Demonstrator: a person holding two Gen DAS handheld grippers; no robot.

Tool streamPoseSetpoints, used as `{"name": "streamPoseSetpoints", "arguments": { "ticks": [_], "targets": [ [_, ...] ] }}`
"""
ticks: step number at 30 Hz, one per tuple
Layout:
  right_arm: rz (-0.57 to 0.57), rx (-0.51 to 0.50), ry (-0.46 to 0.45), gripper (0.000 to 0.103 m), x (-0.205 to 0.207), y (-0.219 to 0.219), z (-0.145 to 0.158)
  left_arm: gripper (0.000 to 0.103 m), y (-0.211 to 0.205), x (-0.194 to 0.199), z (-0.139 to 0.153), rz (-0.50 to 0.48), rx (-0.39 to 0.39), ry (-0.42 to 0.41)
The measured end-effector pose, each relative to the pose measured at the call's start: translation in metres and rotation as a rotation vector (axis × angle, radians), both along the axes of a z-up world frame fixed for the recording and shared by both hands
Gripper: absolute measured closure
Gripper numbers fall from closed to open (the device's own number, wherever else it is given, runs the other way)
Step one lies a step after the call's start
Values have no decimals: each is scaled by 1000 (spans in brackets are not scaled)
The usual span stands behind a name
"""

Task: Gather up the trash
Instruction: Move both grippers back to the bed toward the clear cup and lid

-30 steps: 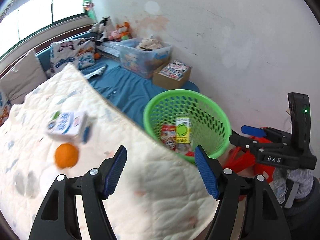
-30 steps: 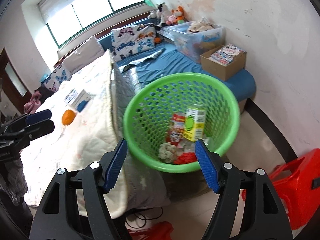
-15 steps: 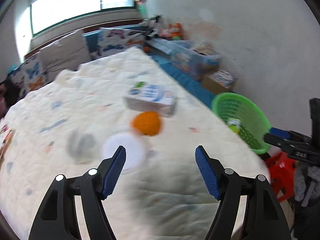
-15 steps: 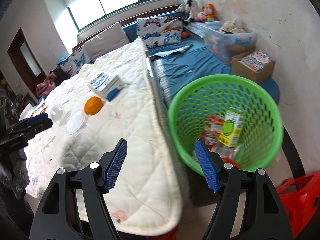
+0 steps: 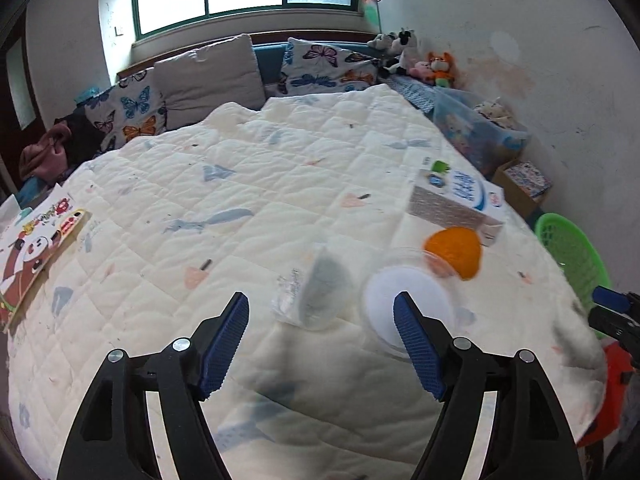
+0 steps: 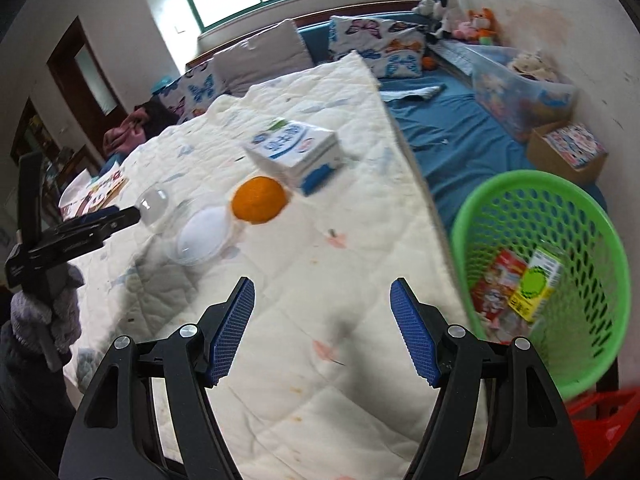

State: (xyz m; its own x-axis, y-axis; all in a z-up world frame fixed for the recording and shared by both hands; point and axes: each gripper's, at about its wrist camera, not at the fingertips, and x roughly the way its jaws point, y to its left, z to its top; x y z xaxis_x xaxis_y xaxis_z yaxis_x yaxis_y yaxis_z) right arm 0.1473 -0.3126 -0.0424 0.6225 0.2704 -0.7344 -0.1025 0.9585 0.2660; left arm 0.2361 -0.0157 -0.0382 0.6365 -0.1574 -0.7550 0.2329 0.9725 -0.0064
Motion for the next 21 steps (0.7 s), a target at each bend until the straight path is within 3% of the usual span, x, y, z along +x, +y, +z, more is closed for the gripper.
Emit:
{"name": "streamPoseSetpoints", "arguments": {
  "ticks": [12,17,21],
  "targets": [
    [91,-14,37,32,23,51,-11,31,7,28,-22,-47,0,13],
    [102,-17,53,32,28,62,-16,40,3,33,-29,-89,10,23],
    [118,-23,61,32,34,71,-18,56,2,35,-32,-120,-5,29]
  ]
}}
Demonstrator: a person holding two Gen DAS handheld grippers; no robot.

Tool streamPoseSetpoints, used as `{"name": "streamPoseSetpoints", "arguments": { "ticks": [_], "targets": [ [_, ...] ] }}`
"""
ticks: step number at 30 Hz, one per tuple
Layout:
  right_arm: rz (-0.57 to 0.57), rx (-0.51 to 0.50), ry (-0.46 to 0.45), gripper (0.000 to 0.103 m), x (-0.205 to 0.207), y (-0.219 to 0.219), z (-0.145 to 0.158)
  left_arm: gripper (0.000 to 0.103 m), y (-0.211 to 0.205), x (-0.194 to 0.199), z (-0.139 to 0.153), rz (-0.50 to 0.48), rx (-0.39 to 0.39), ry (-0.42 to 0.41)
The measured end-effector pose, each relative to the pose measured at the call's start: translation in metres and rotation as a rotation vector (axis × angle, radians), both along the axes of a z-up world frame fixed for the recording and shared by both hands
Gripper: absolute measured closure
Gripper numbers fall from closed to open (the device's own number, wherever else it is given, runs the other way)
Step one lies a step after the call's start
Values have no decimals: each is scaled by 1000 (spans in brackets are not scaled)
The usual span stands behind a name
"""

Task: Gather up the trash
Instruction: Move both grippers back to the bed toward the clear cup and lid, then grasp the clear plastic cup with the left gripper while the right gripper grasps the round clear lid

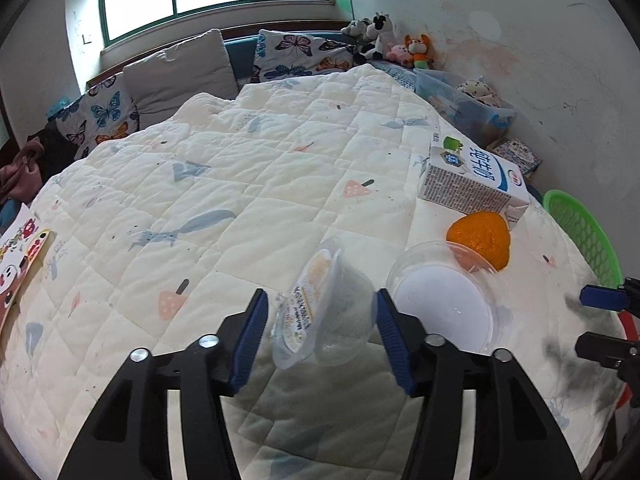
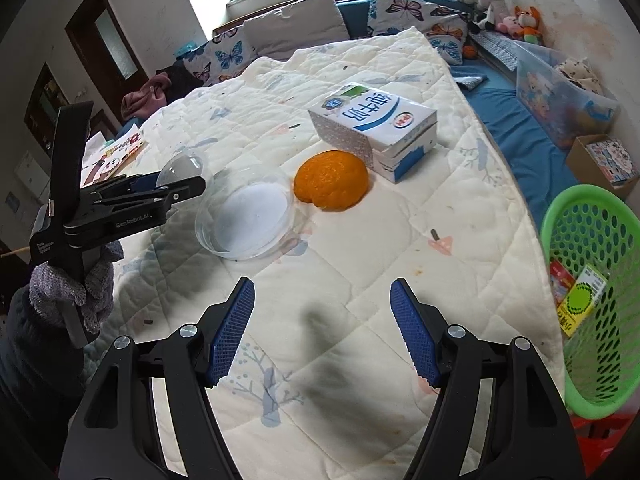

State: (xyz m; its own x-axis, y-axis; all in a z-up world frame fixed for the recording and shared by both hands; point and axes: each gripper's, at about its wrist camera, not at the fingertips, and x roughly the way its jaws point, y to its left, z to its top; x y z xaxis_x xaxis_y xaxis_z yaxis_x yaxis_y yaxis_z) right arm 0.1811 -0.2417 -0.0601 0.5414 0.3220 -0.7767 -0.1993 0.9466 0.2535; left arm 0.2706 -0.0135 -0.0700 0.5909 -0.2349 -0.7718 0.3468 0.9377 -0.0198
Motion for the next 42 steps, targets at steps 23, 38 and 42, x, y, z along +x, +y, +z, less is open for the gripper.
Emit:
{"name": "streamPoseSetpoints", "arguments": {
  "ticks": [23,38,42],
  "targets": [
    [127,-74,5,18,51,90,-18,70,48,-14,44,37,-73,-80],
    [110,-157,16,11,80,111,-33,70,60,-12,34,61,-89,-59],
    [108,-192,3,13,80,117,-36,70,68,-13,33,82,-102,-54]
  ]
}}
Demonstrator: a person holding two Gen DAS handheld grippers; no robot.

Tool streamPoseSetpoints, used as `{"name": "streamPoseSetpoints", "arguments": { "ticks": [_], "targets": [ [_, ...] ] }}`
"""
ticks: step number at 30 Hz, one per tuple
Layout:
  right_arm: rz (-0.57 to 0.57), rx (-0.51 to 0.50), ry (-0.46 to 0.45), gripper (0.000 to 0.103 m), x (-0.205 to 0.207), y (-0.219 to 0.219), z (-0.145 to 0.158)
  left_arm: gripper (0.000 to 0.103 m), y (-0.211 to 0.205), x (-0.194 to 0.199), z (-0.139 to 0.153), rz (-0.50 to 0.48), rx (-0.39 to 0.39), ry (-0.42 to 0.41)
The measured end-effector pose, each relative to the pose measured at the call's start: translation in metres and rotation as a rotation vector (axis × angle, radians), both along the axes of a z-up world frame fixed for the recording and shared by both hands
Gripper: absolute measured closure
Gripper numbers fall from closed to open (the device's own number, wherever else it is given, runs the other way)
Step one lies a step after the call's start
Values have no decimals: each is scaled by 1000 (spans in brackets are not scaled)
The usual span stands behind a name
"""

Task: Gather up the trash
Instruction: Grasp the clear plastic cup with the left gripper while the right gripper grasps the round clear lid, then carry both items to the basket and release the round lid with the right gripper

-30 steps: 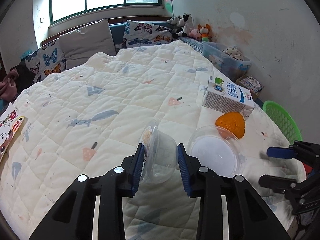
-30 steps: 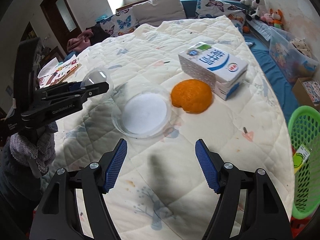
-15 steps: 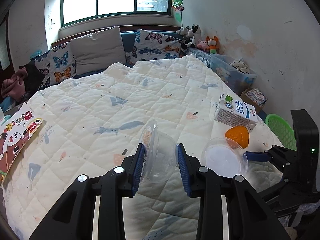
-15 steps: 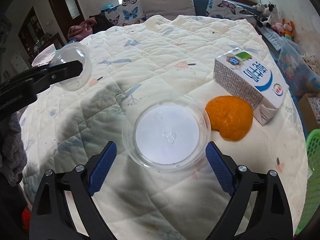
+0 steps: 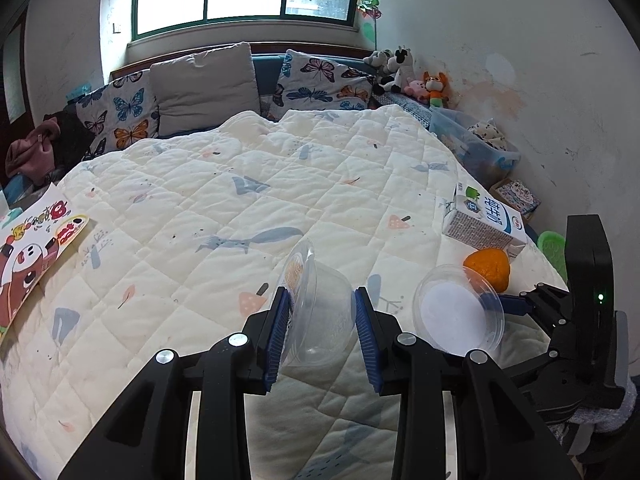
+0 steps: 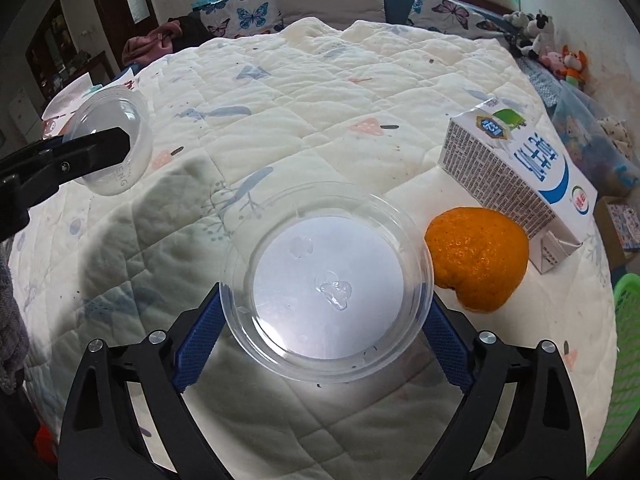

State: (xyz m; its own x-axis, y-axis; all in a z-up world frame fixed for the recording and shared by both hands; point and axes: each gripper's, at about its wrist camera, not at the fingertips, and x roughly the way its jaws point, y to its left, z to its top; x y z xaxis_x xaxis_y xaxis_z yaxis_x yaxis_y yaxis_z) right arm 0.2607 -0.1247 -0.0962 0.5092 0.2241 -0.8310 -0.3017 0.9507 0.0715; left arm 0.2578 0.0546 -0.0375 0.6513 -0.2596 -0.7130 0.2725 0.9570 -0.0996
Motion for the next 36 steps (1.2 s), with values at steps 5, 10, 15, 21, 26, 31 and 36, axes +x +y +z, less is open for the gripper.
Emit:
{"name": "streamPoseSetpoints", "arguments": {
  "ticks": [5,10,15,21,26,31,36],
  "targets": [
    [1,38,3,13,-7,-3,5,70,4,-4,-1,10,-1,7],
    [7,90,2,13,-21,-13,15,70,2,-13,6,7,-23,-5],
    [15,113,-26,13,-46,-28,31,70,-11,-22,12,-15,-20,-13],
    [-13,147,-39,13,-72,-58,41,70,-39,-34,23,-68,-31,-29],
    [-62,155,-54,13,-91,-88,44,70,-70,-45,30,-128,-38,-40],
    [-119,164,-70,13,-106,-121,48,70,-104,-51,33,-186,-42,-42],
    [-188,175,-95,13,-119,-158,55,70,-137,-56,37,-240,-45,-45]
  ]
}}
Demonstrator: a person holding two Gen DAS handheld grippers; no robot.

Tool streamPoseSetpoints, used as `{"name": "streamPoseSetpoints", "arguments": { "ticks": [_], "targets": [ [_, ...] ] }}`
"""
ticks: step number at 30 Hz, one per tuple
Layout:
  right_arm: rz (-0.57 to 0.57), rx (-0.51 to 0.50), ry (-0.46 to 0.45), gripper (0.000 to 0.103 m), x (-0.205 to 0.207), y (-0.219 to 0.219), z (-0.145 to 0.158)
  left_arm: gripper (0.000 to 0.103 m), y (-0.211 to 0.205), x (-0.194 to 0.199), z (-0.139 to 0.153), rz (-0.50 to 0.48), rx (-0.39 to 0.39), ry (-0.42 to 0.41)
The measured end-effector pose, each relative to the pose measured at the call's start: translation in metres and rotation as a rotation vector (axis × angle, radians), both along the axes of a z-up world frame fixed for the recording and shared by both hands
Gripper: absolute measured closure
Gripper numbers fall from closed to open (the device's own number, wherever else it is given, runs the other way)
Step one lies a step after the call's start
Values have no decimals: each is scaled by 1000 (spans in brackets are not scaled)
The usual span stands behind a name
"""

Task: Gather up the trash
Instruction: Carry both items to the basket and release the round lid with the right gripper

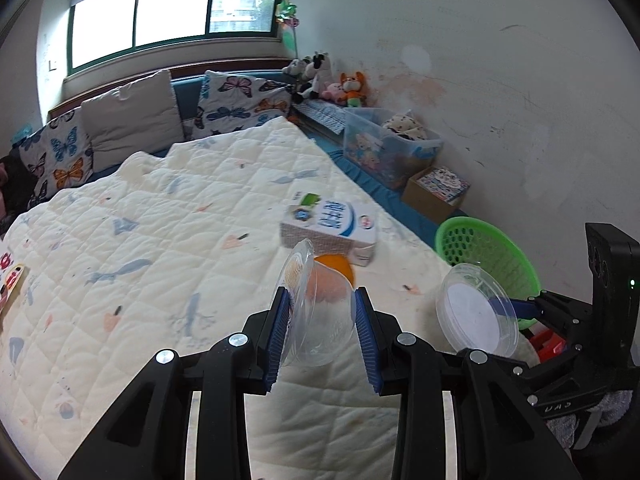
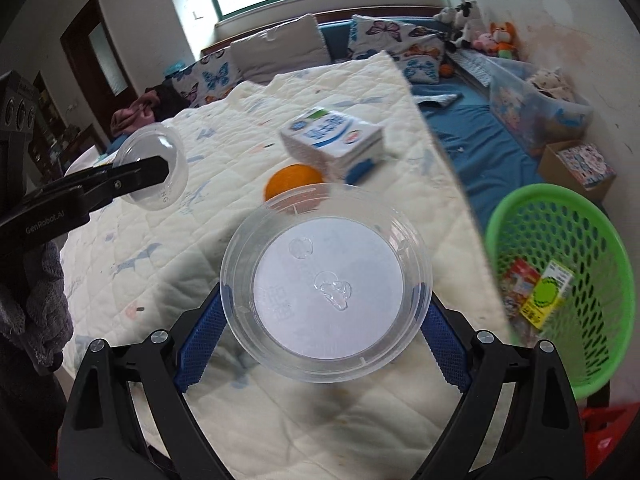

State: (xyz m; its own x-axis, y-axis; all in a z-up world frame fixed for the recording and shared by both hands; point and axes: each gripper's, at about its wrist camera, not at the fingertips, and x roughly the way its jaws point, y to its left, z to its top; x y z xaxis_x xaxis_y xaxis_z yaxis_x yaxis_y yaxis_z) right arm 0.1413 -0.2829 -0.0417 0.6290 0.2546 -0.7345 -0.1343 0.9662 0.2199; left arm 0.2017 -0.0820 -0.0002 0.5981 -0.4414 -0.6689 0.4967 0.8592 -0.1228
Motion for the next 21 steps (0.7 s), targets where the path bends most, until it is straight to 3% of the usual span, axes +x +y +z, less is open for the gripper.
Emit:
{"name": "streamPoseSetpoints", "arguments": {
  "ticks": [21],
  "targets": [
    [-302,-36,23,13,-36,-157,-9,70,-133,-8,7,-193,22,4]
  ]
}}
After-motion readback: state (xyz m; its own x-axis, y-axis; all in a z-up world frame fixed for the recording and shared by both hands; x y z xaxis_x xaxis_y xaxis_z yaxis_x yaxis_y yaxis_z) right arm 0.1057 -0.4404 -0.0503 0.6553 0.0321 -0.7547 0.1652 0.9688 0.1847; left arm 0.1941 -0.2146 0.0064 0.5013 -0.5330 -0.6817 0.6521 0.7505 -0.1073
